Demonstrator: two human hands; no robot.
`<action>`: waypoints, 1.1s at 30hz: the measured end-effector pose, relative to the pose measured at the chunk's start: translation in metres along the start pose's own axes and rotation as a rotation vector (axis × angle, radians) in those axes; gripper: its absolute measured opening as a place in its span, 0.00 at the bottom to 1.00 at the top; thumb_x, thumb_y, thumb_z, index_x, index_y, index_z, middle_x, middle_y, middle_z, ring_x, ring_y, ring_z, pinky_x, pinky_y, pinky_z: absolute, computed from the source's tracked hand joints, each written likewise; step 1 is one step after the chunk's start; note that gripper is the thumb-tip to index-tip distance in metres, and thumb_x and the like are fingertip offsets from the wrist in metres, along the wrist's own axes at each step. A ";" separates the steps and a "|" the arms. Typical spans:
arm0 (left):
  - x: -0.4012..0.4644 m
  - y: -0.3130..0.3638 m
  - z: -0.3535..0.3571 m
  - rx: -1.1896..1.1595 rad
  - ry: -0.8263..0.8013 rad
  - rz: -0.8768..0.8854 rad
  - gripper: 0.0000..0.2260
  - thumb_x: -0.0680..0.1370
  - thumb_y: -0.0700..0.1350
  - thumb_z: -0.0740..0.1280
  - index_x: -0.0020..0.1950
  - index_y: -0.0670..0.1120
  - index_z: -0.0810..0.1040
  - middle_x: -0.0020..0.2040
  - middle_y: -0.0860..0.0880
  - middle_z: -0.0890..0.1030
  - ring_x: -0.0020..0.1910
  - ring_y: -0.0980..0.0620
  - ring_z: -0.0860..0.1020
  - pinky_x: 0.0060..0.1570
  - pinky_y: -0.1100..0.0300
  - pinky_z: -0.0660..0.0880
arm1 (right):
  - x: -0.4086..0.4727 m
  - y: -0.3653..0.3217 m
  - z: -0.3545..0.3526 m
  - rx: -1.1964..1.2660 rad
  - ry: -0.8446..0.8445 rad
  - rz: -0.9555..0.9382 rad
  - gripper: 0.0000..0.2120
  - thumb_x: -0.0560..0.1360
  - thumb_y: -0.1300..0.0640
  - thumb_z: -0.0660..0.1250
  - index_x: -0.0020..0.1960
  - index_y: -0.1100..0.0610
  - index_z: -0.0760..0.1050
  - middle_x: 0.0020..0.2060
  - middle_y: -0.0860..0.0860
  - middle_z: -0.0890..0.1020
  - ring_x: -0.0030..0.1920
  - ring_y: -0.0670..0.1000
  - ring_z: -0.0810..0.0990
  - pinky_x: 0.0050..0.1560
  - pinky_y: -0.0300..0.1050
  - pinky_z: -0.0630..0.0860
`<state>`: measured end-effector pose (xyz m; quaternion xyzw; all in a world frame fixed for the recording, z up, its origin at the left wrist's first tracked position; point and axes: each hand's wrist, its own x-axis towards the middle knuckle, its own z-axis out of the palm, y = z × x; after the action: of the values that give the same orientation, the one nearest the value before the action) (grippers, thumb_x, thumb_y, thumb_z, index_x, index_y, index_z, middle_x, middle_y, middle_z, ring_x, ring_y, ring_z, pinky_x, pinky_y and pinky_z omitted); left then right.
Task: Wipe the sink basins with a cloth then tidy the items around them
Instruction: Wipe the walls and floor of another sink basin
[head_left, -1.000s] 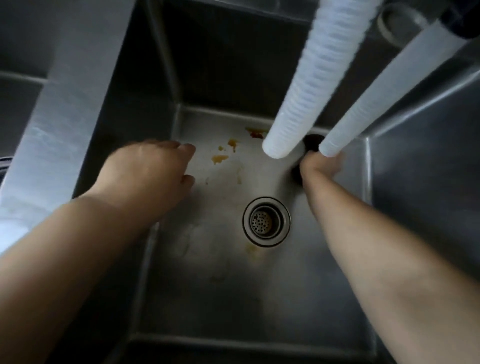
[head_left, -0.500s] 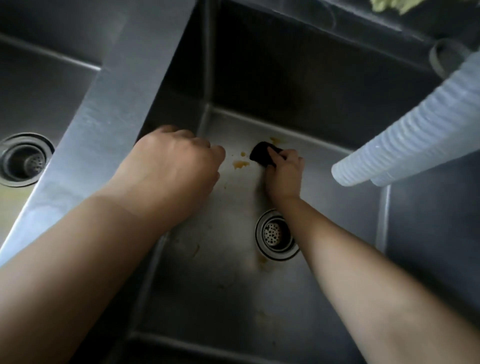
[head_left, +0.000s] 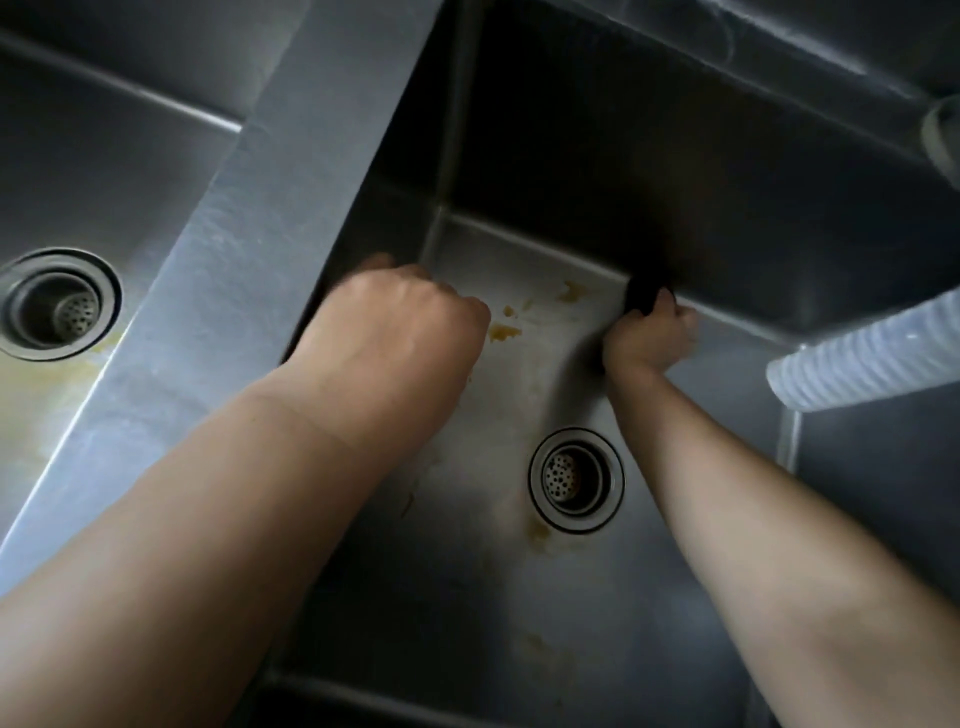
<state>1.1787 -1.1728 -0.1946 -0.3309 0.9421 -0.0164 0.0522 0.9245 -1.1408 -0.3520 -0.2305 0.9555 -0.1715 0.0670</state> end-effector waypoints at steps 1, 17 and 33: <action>0.001 0.001 0.000 -0.012 -0.013 -0.005 0.04 0.74 0.46 0.67 0.45 0.51 0.72 0.39 0.51 0.75 0.45 0.47 0.77 0.42 0.58 0.58 | 0.001 0.001 0.009 0.040 0.000 -0.028 0.25 0.76 0.54 0.54 0.73 0.55 0.64 0.66 0.60 0.68 0.65 0.62 0.68 0.69 0.55 0.61; 0.000 0.005 -0.008 -0.107 -0.058 -0.041 0.04 0.77 0.46 0.63 0.51 0.50 0.74 0.40 0.52 0.69 0.48 0.48 0.75 0.50 0.56 0.65 | -0.084 0.070 -0.012 0.059 -0.234 -0.884 0.23 0.65 0.73 0.62 0.56 0.59 0.81 0.48 0.61 0.78 0.49 0.58 0.71 0.53 0.39 0.65; 0.003 0.005 0.002 -0.152 0.039 -0.031 0.14 0.76 0.44 0.65 0.61 0.52 0.76 0.54 0.50 0.78 0.53 0.47 0.76 0.52 0.56 0.68 | -0.021 -0.034 0.025 0.066 -0.199 -0.588 0.20 0.76 0.66 0.60 0.66 0.55 0.73 0.61 0.62 0.71 0.62 0.61 0.67 0.60 0.44 0.62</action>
<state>1.1735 -1.1702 -0.1970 -0.3482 0.9362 0.0479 0.0085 0.9622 -1.1670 -0.3616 -0.5104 0.8304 -0.1913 0.1152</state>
